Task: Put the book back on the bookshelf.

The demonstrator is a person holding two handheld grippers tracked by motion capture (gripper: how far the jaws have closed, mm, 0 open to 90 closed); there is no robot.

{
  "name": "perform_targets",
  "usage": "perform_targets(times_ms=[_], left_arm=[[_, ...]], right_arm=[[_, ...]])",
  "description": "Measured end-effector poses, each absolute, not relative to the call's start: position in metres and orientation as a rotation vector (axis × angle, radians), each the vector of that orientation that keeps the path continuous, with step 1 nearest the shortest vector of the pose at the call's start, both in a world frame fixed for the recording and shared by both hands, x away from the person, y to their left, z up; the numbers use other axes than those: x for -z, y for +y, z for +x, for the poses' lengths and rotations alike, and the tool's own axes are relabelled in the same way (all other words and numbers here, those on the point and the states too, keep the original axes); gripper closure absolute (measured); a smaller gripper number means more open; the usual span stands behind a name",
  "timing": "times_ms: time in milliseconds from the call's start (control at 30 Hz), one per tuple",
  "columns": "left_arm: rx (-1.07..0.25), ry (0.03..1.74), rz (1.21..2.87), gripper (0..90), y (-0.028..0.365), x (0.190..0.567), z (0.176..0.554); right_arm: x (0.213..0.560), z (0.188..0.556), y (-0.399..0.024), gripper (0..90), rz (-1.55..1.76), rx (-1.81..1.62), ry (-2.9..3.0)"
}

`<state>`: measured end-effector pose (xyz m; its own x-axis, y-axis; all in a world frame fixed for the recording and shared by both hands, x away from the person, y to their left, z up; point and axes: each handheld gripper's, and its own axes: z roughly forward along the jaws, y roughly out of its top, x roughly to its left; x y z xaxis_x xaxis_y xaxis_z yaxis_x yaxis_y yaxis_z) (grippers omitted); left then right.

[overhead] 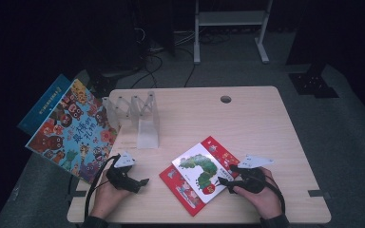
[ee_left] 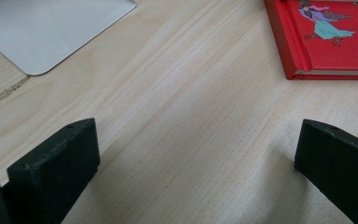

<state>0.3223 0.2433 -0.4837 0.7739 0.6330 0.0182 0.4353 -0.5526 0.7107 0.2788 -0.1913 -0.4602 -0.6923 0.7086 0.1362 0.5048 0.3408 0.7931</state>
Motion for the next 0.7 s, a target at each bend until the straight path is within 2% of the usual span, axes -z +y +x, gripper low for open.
perform_targets(times_ms=[400,500,567,700], left_arm=[[-0.354,0.791,2.244,0.0,0.243,0.484,0.322],[-0.354,0.791,2.244,0.0,0.243,0.484,0.322],[-0.354,0.791,2.244,0.0,0.243,0.484,0.322],[-0.354,0.791,2.244,0.0,0.243,0.484,0.322]], right_arm=[[0.461,0.263,-0.176,31.8,1.045,-1.284,2.394],[0.462,0.261,-0.174,38.6,1.029,-1.265,2.411],[0.464,0.26,-0.175,46.3,1.022,-1.257,2.413],[0.465,0.258,-0.177,52.7,1.024,-1.236,2.416]])
